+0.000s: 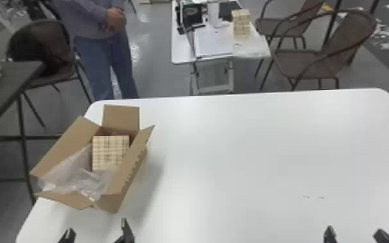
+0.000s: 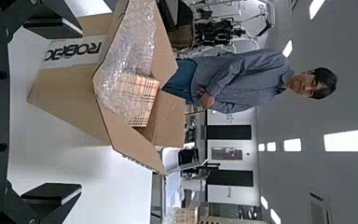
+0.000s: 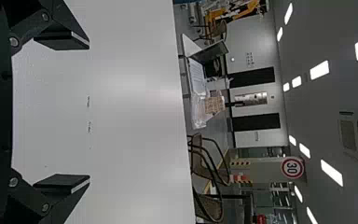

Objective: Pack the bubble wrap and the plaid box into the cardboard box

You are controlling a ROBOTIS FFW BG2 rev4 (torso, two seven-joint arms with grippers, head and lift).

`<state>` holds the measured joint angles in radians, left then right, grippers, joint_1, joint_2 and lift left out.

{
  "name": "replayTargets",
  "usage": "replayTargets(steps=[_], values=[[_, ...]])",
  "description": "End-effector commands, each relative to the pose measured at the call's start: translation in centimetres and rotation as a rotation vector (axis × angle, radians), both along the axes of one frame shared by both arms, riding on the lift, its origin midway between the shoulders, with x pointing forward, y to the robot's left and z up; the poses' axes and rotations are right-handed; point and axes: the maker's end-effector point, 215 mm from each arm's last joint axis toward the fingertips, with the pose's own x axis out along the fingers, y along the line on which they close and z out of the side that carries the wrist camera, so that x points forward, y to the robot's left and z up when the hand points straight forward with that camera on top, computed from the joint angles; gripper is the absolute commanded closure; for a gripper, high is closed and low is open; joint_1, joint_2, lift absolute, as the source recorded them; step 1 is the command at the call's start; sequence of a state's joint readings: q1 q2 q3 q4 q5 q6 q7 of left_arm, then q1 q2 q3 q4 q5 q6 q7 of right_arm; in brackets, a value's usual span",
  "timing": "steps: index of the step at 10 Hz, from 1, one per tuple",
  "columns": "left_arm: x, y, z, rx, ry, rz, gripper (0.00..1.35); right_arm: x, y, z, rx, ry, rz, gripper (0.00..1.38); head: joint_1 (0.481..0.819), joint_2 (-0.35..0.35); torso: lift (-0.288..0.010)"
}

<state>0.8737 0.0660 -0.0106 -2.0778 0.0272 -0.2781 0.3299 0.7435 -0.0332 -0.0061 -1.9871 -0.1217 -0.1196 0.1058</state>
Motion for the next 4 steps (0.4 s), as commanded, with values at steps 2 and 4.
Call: replayTargets(steps=[2,4], values=[[0.21,-0.02,0.12,-0.004,-0.012,-0.001,0.14,0.23,0.02,0.16,-0.003,-0.005,0.001,0.27,0.695,0.140,-0.102],[0.26,-0.09,0.21,-0.005,-0.016,-0.002,0.13,0.22,0.01,0.17,-0.003,-0.007,0.000,0.27,0.695,0.139,-0.102]])
